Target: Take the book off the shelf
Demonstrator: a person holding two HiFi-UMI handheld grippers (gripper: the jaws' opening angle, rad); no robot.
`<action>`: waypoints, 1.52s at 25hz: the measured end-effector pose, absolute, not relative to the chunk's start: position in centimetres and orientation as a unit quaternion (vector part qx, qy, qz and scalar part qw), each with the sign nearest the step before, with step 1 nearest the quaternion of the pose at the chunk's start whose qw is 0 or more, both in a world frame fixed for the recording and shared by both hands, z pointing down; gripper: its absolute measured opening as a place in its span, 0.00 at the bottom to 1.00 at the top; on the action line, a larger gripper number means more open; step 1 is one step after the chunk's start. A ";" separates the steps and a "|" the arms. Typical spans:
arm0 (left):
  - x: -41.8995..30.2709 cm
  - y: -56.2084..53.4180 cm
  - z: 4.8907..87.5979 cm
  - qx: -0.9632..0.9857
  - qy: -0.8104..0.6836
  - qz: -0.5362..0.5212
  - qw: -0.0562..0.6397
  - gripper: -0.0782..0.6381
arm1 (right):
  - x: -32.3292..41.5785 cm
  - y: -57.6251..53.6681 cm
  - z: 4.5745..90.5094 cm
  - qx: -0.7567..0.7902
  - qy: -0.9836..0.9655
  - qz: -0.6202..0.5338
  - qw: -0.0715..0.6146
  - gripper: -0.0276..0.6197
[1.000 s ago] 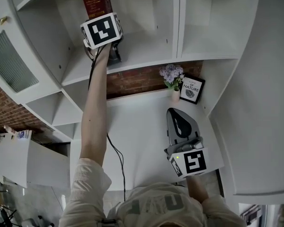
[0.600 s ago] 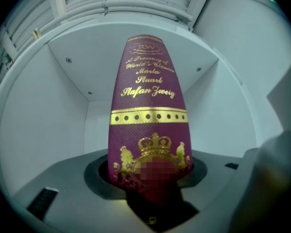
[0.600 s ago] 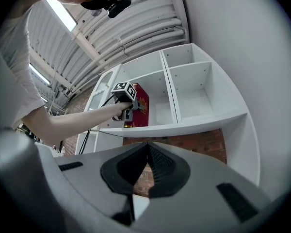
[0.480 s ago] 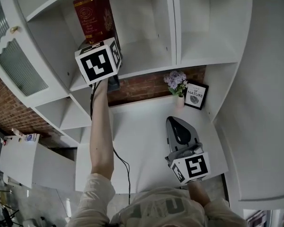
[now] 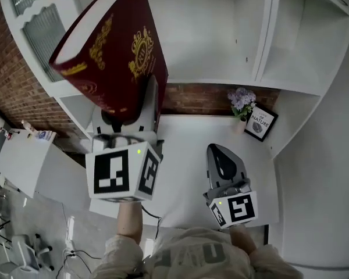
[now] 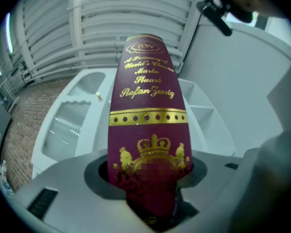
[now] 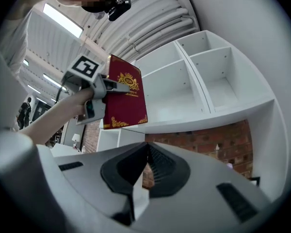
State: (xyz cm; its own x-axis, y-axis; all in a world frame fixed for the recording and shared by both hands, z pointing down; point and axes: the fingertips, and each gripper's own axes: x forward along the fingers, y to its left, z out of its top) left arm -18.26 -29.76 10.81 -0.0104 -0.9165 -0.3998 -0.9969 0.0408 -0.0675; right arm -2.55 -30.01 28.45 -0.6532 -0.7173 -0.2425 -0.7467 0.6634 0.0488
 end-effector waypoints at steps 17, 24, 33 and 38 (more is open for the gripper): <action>-17.5 -24.6 28.3 -0.648 0.743 0.127 0.110 0.45 | -5.8 -30.4 31.5 -0.377 0.920 0.093 0.054 0.06; -17.9 -24.9 28.8 -0.648 0.744 0.122 0.106 0.45 | -5.5 -30.1 31.2 -0.399 0.912 0.083 0.053 0.06; -17.8 -25.0 29.0 -0.656 0.740 0.107 0.104 0.45 | -5.4 -29.7 30.5 -0.411 0.904 0.106 0.052 0.06; -17.8 -24.9 28.7 -0.658 0.738 0.110 0.101 0.45 | -5.4 -29.6 30.3 -0.413 0.905 0.093 0.053 0.06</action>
